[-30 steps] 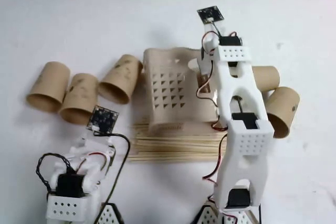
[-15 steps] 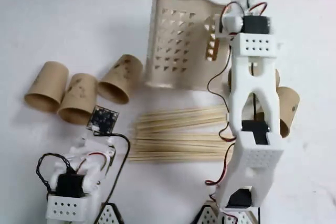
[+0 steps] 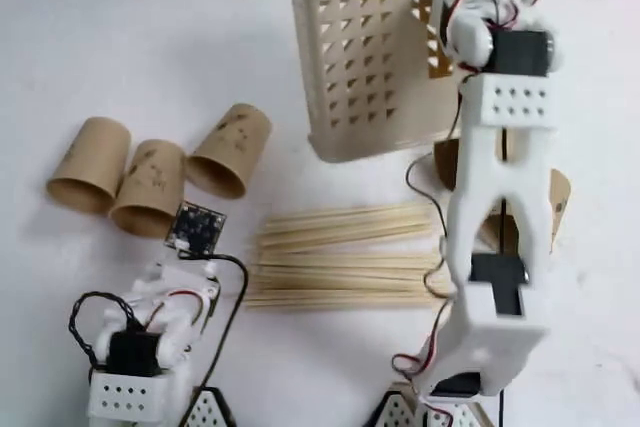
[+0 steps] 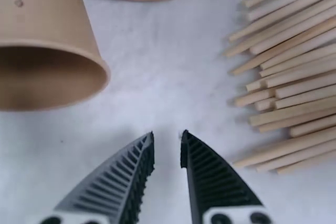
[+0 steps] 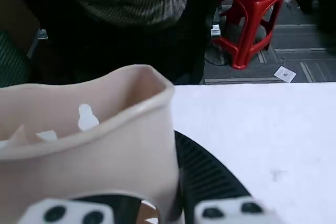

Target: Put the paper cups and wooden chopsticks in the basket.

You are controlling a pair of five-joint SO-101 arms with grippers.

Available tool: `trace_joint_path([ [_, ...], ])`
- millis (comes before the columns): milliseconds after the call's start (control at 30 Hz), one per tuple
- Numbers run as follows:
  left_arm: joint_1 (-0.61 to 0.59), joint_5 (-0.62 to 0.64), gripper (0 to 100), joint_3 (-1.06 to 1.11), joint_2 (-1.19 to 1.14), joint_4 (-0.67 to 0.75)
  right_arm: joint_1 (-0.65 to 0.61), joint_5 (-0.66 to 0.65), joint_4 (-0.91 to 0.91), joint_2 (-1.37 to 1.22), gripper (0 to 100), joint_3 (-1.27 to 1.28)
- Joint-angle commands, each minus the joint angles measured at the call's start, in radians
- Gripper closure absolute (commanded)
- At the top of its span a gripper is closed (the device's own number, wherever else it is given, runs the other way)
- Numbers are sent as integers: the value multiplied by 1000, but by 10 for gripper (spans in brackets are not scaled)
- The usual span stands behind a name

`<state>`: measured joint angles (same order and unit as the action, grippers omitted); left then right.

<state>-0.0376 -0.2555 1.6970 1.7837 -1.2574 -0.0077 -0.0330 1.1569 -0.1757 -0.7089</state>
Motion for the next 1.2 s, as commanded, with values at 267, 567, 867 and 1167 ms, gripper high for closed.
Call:
trace_joint_path([
  [267, -5, 12, 894, -2, 8, -5, -91, -184, 417, 318, 982, 41],
  [567, -4, 12, 894, -2, 8, -5, -85, -187, 567, 369, 983, 103],
  [867, 81, 6, 893, -2, 12, -11, -84, -226, 562, 667, 983, 511],
  [1167, 39, -262, 891, -196, 13, 54, -82, -212, 315, 915, 982, 681],
])
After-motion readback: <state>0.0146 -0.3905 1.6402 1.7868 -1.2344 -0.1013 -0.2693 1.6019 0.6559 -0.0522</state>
